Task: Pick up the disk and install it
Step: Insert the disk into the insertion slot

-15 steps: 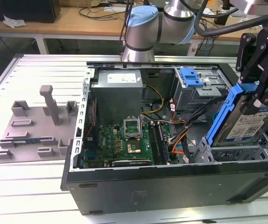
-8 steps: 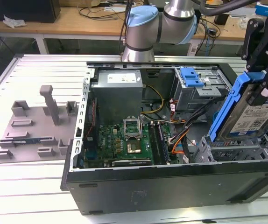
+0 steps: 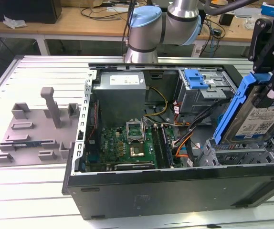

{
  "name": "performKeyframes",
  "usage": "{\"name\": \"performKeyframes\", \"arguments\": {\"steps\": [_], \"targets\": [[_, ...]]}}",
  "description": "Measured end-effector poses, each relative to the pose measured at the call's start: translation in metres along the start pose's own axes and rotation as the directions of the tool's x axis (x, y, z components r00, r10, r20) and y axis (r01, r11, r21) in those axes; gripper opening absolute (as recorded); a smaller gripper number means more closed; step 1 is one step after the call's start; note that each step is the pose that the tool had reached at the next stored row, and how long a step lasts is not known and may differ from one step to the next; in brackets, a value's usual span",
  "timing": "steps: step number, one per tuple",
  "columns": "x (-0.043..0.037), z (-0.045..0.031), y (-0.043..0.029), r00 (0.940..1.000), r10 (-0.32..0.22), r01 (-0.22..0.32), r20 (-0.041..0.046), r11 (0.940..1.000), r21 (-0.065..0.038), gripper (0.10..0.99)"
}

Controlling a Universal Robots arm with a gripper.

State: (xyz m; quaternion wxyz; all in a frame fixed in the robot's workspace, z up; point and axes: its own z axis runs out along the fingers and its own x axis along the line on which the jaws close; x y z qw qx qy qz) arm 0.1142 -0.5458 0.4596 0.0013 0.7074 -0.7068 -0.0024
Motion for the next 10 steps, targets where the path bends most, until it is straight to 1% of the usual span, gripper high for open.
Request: {"name": "performKeyframes", "arguments": {"steps": [1, 2, 3, 4, 10], "targets": [[0.0, 0.0001, -0.0004, 1.0, 0.002, -0.002, 0.0001, 1.0, -0.005, 0.369], [0.0, 0.0, -0.0012, 1.0, 0.002, -0.002, 0.0001, 0.9999, -0.013, 0.369], [0.0, 0.0, -0.0029, 1.0, 0.002, -0.002, 0.0, 0.9997, -0.026, 0.369], [0.0, 0.0002, -0.0041, 1.0, 0.002, -0.002, 0.0001, 0.9996, -0.03, 0.369], [0.0, 0.0002, -0.0052, 1.0, 0.002, -0.002, -0.0001, 0.9994, -0.034, 0.369]]}}
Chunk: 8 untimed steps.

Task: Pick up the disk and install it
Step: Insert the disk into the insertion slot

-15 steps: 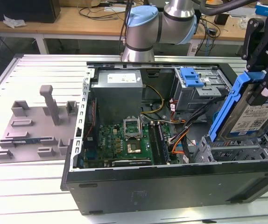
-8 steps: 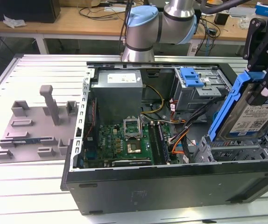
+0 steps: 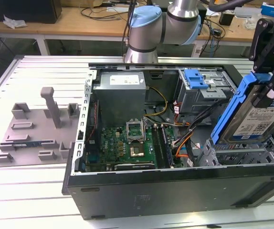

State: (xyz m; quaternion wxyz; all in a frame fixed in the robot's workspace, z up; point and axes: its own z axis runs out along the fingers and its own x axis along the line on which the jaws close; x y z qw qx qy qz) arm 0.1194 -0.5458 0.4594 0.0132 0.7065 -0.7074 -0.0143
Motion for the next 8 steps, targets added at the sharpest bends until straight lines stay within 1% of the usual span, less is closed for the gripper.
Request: {"name": "performKeyframes", "arguments": {"steps": [2, 4, 8], "targets": [[0.0, 0.0001, -0.0001, 1.0, 0.0, 0.0, 0.0001, 1.0, -0.001, 0.369], [0.0, 0.0, -0.0017, 1.0, 0.0, 0.0, 0.0001, 1.0, -0.001, 0.369], [-0.0024, 0.0001, -0.0023, 0.9996, -0.028, 0.028, -0.0011, 0.9996, -0.001, 0.369]]}}
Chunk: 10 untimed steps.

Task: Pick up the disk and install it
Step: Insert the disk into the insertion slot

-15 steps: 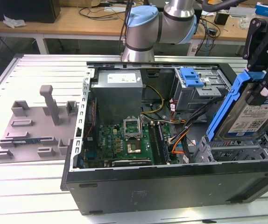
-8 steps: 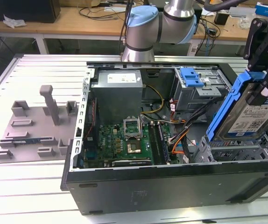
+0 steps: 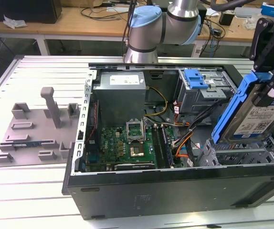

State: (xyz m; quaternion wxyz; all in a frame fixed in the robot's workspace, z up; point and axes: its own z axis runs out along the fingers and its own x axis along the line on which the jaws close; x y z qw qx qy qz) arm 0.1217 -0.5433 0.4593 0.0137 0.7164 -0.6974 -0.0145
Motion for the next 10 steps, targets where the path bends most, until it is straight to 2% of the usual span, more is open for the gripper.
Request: {"name": "performKeyframes", "arguments": {"steps": [4, 10], "targets": [[-0.0001, 0.0001, -0.0007, 0.9998, -0.02, 0.02, -0.001, 0.9998, 0.0, 0.369], [0.0001, 0.001, -0.0027, 0.9998, -0.022, 0.022, -0.0008, 0.9998, 0.0, 0.369]]}}
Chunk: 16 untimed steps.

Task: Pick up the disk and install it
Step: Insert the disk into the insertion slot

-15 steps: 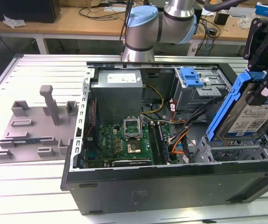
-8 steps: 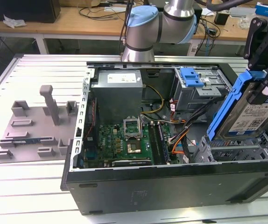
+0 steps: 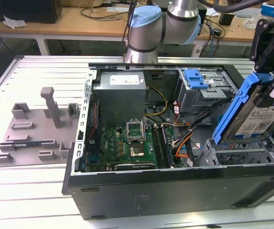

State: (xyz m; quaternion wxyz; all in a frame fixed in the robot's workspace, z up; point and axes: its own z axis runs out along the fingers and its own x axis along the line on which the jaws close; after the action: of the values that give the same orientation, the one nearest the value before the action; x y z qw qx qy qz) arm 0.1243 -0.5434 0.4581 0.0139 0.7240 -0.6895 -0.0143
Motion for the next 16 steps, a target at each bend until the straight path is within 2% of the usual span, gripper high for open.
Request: {"name": "performKeyframes", "arguments": {"steps": [16], "targets": [[0.0002, 0.008, -0.0008, 0.9996, 0.028, -0.028, 0.0011, 0.9996, 0.0, 0.369]]}}
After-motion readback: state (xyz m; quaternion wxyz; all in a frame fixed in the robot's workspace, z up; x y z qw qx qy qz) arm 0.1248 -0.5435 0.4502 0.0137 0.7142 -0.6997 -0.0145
